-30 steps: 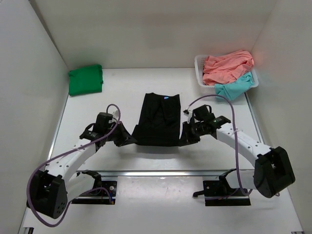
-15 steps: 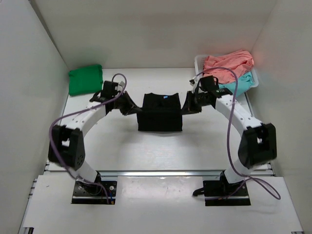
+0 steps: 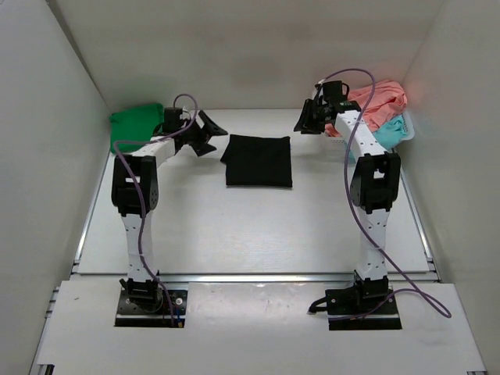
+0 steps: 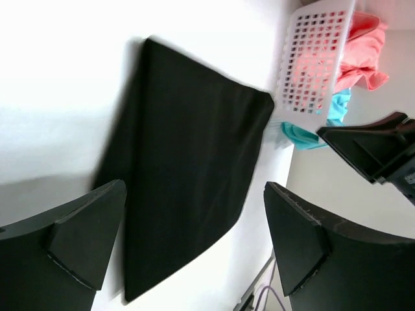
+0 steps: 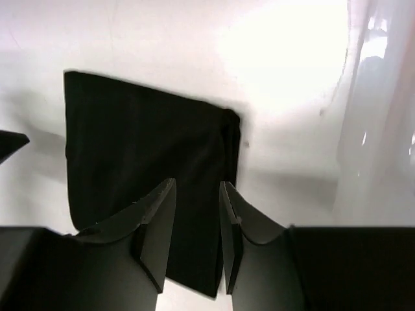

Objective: Fold and stack the t-shirts
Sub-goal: Fold the long partially folded tshirt into a neat square, then put the neatly folded tshirt into the corner of the board with the left arm

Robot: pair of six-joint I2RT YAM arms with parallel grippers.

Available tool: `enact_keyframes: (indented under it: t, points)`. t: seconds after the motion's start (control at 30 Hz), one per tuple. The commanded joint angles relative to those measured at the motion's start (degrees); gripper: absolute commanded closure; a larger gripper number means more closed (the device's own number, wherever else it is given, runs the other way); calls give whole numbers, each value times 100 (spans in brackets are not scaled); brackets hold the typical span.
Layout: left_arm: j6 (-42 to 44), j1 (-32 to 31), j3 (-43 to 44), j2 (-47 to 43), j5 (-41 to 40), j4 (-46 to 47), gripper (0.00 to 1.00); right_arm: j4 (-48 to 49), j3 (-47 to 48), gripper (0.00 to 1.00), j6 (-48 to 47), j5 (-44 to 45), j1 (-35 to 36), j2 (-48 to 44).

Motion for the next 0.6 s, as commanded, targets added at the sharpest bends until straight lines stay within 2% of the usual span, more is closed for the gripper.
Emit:
enact_keyframes:
  t: [0.0, 0.07, 0.17, 0.43, 0.57]
  points:
    - [-215, 92, -884, -782, 442, 903, 2, 276, -608, 69, -6, 206, 159, -819]
    - [-146, 197, -1282, -950, 450, 1176, 1, 592, -1441, 70, 99, 118, 151, -1163]
    - [327, 119, -1257, -1012, 65, 477, 1, 779, -1936, 73, -5, 109, 168, -1436]
    - [1663, -426, 76, -407, -1298, -852, 1, 532, -2051, 72, -217, 180, 212, -1533]
    - [2490, -847, 886, -125, -2361, -1758, 1, 532, -2096, 71, -243, 180, 194, -1603]
